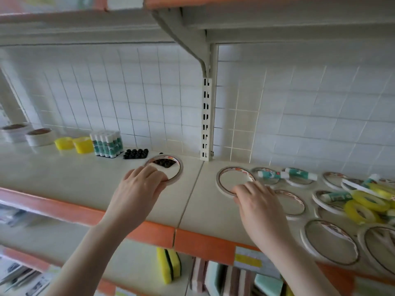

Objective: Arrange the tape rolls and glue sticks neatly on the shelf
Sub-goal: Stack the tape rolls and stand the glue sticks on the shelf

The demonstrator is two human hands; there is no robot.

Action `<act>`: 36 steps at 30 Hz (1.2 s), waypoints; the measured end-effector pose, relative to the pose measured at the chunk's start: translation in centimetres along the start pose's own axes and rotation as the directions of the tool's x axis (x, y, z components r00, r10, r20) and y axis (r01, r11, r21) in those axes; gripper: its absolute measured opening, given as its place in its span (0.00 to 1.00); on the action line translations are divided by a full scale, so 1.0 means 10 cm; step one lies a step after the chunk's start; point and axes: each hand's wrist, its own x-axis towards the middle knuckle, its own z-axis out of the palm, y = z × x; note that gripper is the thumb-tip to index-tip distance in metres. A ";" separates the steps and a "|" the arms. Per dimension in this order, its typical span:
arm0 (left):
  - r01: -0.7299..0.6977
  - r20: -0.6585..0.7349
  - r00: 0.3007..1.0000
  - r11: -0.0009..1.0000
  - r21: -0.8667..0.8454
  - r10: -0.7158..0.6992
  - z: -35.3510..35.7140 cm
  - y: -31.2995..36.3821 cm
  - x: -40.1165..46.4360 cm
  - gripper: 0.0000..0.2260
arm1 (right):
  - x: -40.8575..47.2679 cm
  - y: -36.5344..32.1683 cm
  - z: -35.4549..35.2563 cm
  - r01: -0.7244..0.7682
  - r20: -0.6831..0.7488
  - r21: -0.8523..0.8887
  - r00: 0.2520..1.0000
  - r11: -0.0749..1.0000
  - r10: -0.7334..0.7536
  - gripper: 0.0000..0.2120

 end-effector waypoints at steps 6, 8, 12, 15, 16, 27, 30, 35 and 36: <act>0.020 -0.014 1.000 0.999 0.038 -0.019 -0.34 -1.18 -0.36 0.12 | 0.38 -1.15 0.32 -0.009 0.000 0.025 1.000 1.000 0.009 0.15; 0.008 -0.003 1.000 0.999 0.051 -0.008 -0.44 -1.60 -0.47 0.12 | 0.52 -1.56 0.45 -0.015 0.001 0.056 1.000 0.998 0.015 0.13; 0.026 0.021 0.999 0.996 0.086 -0.028 -0.65 -2.38 -0.61 0.13 | 0.88 -2.29 0.65 -0.006 0.000 0.124 1.000 0.992 0.006 0.11; 0.042 0.022 0.999 0.996 0.082 -0.044 -0.76 -2.88 -0.68 0.13 | 1.20 -2.72 0.80 0.013 -0.009 0.146 1.000 0.989 -0.012 0.11; 0.050 0.016 0.999 0.995 0.087 -0.052 -0.78 -3.04 -0.69 0.13 | 1.31 -2.85 0.86 0.022 -0.016 0.152 1.000 0.988 -0.020 0.11; 0.074 -0.035 0.997 0.997 -0.024 -0.075 -0.72 -4.59 -0.51 0.12 | 2.39 -3.81 1.70 0.066 -0.082 0.247 0.996 0.967 -0.047 0.07; 0.086 -0.027 0.996 0.995 -0.051 -0.087 -0.71 -4.98 -0.43 0.13 | 2.65 -4.03 1.86 0.059 -0.064 0.274 0.997 0.960 -0.043 0.09; 0.077 -0.015 0.997 0.993 -0.091 -0.079 -0.70 -5.64 -0.33 0.13 | 3.03 -4.33 2.16 0.055 -0.016 0.259 0.998 0.964 -0.053 0.08; 0.066 -0.013 0.998 0.994 -0.089 -0.067 -0.70 -5.76 -0.31 0.13 | 3.09 -4.40 2.22 0.050 -0.005 0.252 0.999 0.967 -0.050 0.07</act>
